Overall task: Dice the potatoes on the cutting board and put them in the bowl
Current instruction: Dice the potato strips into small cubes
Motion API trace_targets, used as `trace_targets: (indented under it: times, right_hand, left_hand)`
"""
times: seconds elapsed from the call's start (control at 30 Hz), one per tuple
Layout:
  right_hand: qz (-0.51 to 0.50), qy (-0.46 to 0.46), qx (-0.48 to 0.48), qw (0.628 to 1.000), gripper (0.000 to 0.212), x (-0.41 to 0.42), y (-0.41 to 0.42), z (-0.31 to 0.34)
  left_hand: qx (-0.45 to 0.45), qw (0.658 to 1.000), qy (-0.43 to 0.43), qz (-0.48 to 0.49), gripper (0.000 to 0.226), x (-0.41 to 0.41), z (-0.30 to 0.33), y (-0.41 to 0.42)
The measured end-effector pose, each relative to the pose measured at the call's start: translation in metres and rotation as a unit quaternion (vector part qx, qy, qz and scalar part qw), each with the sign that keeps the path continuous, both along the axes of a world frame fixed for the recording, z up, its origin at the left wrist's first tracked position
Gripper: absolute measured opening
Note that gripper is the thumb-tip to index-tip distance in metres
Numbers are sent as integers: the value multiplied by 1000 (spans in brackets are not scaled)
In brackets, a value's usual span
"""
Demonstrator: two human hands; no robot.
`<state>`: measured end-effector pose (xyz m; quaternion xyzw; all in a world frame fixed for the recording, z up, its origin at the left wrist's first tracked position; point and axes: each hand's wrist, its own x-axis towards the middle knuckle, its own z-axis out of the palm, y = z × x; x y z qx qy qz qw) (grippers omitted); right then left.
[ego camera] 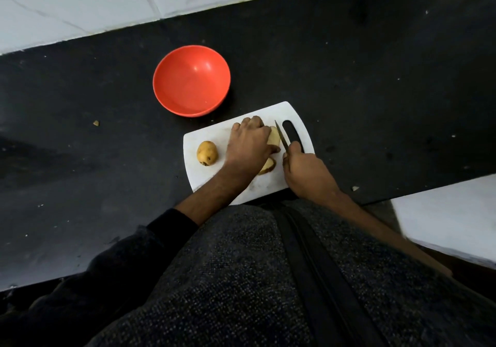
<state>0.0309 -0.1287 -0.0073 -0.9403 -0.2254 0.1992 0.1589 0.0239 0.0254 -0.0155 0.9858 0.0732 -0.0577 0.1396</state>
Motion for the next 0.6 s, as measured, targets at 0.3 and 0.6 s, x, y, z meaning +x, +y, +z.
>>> trace_targets:
  times: [0.3,0.6]
  right_hand:
    - [-11,37,9,999,14,1,2,-14]
    - [9,16,-5,1000,10,3,6,-18]
  left_hand:
    - [-20,1000,-1,-11,36,-3,2,1]
    - [5,1000,8,-8,38,2,1,1]
